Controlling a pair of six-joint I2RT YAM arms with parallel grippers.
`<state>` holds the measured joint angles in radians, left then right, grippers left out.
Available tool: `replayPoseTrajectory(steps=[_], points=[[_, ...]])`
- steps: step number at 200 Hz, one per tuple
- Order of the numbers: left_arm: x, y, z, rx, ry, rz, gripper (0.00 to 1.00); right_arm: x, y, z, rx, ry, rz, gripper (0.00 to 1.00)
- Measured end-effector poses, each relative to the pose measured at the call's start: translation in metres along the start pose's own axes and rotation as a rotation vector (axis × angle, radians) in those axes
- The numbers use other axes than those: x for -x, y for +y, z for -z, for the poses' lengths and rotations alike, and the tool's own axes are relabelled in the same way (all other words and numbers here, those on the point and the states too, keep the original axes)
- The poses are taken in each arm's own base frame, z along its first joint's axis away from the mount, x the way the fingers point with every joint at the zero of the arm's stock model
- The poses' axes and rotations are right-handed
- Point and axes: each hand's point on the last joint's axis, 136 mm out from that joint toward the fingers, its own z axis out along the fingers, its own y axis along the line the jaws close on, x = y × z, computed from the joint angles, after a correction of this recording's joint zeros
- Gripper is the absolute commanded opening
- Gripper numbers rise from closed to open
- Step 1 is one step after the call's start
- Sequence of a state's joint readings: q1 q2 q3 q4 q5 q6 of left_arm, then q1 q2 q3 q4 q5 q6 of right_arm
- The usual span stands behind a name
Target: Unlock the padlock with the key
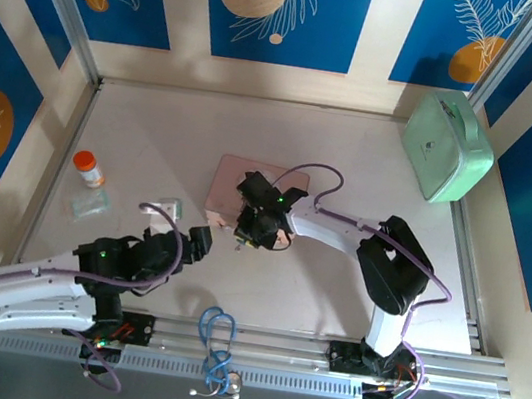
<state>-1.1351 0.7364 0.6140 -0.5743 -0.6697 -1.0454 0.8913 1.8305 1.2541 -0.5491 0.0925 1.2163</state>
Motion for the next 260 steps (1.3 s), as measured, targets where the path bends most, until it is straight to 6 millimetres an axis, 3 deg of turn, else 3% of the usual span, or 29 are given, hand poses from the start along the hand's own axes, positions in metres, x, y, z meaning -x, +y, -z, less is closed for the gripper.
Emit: replayPoseTrajectory(steps=[45,66,101,146,189,225,260], points=[[-0.044,0.007,-0.026,-0.012,0.141,0.047,0.76,-0.007,0.002,-0.004,-0.011,-0.008,0.026,0.0],[-0.052,0.001,-0.033,-0.023,0.174,0.058,0.77,-0.006,0.002,-0.005,-0.037,-0.017,0.03,0.0],[-0.052,-0.013,-0.046,-0.109,0.176,0.151,0.49,-0.006,0.0,-0.005,-0.055,-0.022,0.042,0.0],[-0.09,-0.007,-0.066,-0.213,0.223,0.189,0.47,-0.01,-0.001,-0.003,-0.068,0.008,0.063,0.0],[-0.088,-0.029,-0.076,-0.306,0.204,0.168,0.41,-0.012,-0.001,-0.001,-0.052,0.042,0.068,0.0],[-0.097,-0.035,-0.092,-0.319,0.218,0.167,0.36,-0.016,0.002,0.001,-0.035,0.072,0.075,0.0],[-0.105,-0.032,-0.097,-0.332,0.217,0.172,0.41,-0.018,0.004,0.003,-0.021,0.095,0.085,0.0]])
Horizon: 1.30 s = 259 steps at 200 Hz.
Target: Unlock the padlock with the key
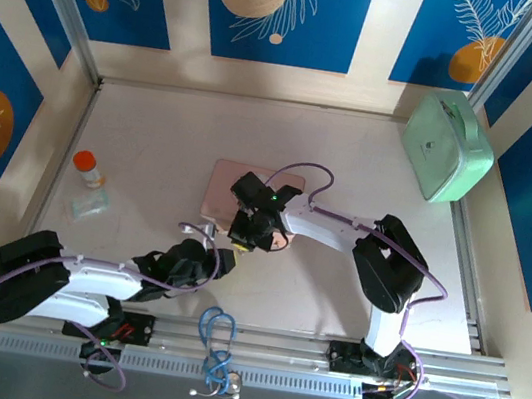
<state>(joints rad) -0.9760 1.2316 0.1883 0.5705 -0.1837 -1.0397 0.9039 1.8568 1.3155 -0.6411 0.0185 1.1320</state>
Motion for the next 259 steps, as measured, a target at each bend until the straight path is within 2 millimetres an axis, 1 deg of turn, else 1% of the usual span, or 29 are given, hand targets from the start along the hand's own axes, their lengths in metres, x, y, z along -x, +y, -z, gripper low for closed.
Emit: replayPoseTrajectory(steps=[15,26,32,42,48,53,60,68,75,91,104,120,132,159,170,181,207,227,259], points=[[0.001,0.003,0.004,-0.003,-0.01,0.001,0.44,0.0,0.0,0.001,0.001,0.006,0.001,0.0],[0.005,0.001,0.009,-0.01,-0.03,0.004,0.45,-0.001,-0.001,0.001,0.0,0.007,0.005,0.01],[0.009,-0.002,0.013,-0.017,-0.043,0.005,0.46,-0.001,-0.001,0.001,-0.003,0.008,0.008,0.13],[0.017,-0.007,0.02,-0.031,-0.07,0.01,0.46,-0.002,-0.003,0.002,-0.013,0.009,0.011,0.41],[0.021,-0.01,0.025,-0.038,-0.086,0.013,0.46,-0.002,-0.005,0.002,-0.025,0.009,0.018,0.53],[0.025,-0.011,0.028,-0.04,-0.096,0.015,0.46,-0.003,-0.006,0.002,-0.034,0.006,0.025,0.61],[0.029,-0.012,0.034,-0.041,-0.11,0.017,0.46,-0.004,-0.009,0.001,-0.052,-0.005,0.035,0.67],[0.032,-0.012,0.04,-0.034,-0.12,0.018,0.46,-0.005,-0.011,0.0,-0.072,-0.022,0.043,0.71],[0.032,-0.008,0.045,-0.014,-0.116,0.015,0.46,-0.007,-0.013,-0.001,-0.09,-0.04,0.05,0.74],[0.033,0.002,0.055,0.025,-0.121,0.018,0.45,-0.015,-0.024,-0.004,-0.15,-0.09,0.08,0.75],[0.036,0.004,0.061,0.032,-0.135,0.028,0.44,-0.024,-0.035,-0.006,-0.207,-0.131,0.103,0.75],[0.036,0.006,0.064,0.034,-0.141,0.047,0.43,-0.028,-0.039,-0.008,-0.245,-0.17,0.122,0.74],[0.035,0.008,0.064,0.036,-0.139,0.058,0.43,-0.022,-0.039,-0.009,-0.263,-0.204,0.124,0.7],[0.029,0.015,0.058,0.071,-0.116,0.057,0.42,-0.002,-0.031,-0.013,-0.3,-0.278,0.134,0.7],[0.025,0.019,0.055,0.09,-0.097,0.052,0.42,0.002,-0.027,-0.014,-0.307,-0.298,0.14,0.7],[0.022,0.021,0.053,0.097,-0.085,0.05,0.41,0.005,-0.024,-0.014,-0.312,-0.313,0.148,0.69],[0.022,0.018,0.049,0.085,-0.085,0.053,0.41,0.013,-0.018,-0.01,-0.316,-0.344,0.168,0.6],[0.024,0.013,0.047,0.062,-0.096,0.061,0.4,0.017,-0.018,-0.009,-0.328,-0.356,0.185,0.54],[0.023,0.013,0.044,0.053,-0.097,0.063,0.4,0.023,-0.019,-0.015,-0.35,-0.362,0.201,0.5]])
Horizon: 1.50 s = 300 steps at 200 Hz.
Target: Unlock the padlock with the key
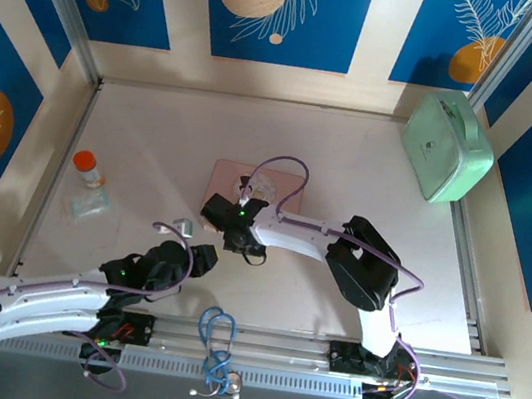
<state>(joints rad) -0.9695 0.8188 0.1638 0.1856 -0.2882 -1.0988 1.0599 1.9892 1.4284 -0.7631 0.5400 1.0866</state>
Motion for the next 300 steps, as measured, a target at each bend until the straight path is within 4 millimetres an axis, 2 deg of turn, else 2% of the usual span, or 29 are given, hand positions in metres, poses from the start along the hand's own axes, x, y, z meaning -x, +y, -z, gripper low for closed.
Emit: replayPoseTrajectory(steps=[42,58,81,109,170,206,222,246,268,300], points=[[0.0,-0.003,-0.003,-0.013,-0.002,0.003,0.39,0.001,0.002,-0.006,-0.006,-0.006,0.024,0.4],[-0.001,-0.003,-0.004,-0.016,-0.001,0.004,0.39,0.002,0.002,-0.006,-0.004,-0.01,0.037,0.31],[-0.003,-0.001,-0.006,-0.012,0.003,0.002,0.39,0.003,0.003,-0.005,-0.002,-0.011,0.042,0.12],[-0.008,0.001,-0.012,-0.005,0.016,-0.005,0.39,0.003,0.003,-0.005,0.001,-0.006,0.05,0.0],[-0.013,-0.008,-0.029,-0.049,0.023,-0.038,0.45,0.004,0.0,0.001,0.075,0.111,-0.004,0.0],[-0.019,-0.014,-0.039,-0.095,0.037,-0.068,0.31,-0.001,0.003,0.005,0.146,0.217,-0.044,0.0],[-0.023,-0.015,-0.044,-0.109,0.046,-0.07,0.29,-0.002,0.004,0.006,0.164,0.242,-0.053,0.0],[-0.029,-0.013,-0.05,-0.127,0.056,-0.055,0.39,0.0,0.006,0.012,0.194,0.258,-0.062,0.0],[-0.032,-0.008,-0.048,-0.138,0.058,-0.024,0.43,0.002,0.009,0.017,0.225,0.27,-0.071,0.0],[-0.031,-0.009,-0.046,-0.151,0.051,-0.008,0.33,0.005,0.016,0.027,0.289,0.288,-0.086,0.0]])
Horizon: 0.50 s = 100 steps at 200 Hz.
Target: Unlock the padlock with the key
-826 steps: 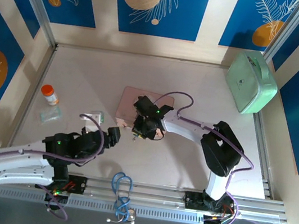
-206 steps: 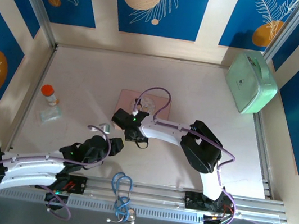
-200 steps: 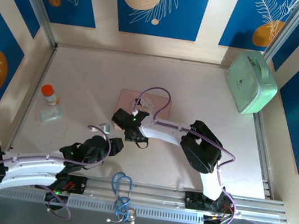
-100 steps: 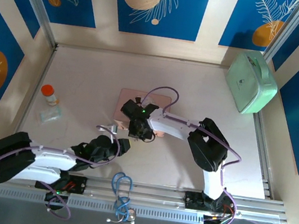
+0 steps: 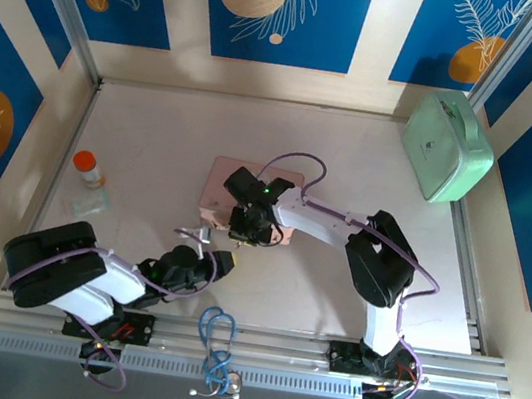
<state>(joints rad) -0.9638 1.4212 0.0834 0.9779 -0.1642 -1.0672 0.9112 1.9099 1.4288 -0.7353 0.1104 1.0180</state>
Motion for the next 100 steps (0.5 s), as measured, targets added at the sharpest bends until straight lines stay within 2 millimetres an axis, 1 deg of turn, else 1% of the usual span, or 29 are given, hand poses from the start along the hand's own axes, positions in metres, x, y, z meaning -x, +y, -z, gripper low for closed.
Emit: replayPoseTrajectory(steps=[17,42,75,100], points=[[0.002,-0.004,-0.001,-0.011,-0.002,-0.001,0.3,0.0,0.003,0.003,0.028,0.01,-0.005,0.0],[0.009,-0.01,-0.003,-0.027,-0.022,0.007,0.28,0.001,0.006,0.005,0.046,0.019,-0.009,0.0],[0.024,-0.01,-0.008,-0.025,-0.06,0.018,0.22,0.0,0.01,0.005,0.068,0.03,-0.009,0.0],[0.025,-0.012,-0.016,-0.032,-0.049,0.01,0.18,0.0,0.011,0.005,0.077,0.033,-0.007,0.0]])
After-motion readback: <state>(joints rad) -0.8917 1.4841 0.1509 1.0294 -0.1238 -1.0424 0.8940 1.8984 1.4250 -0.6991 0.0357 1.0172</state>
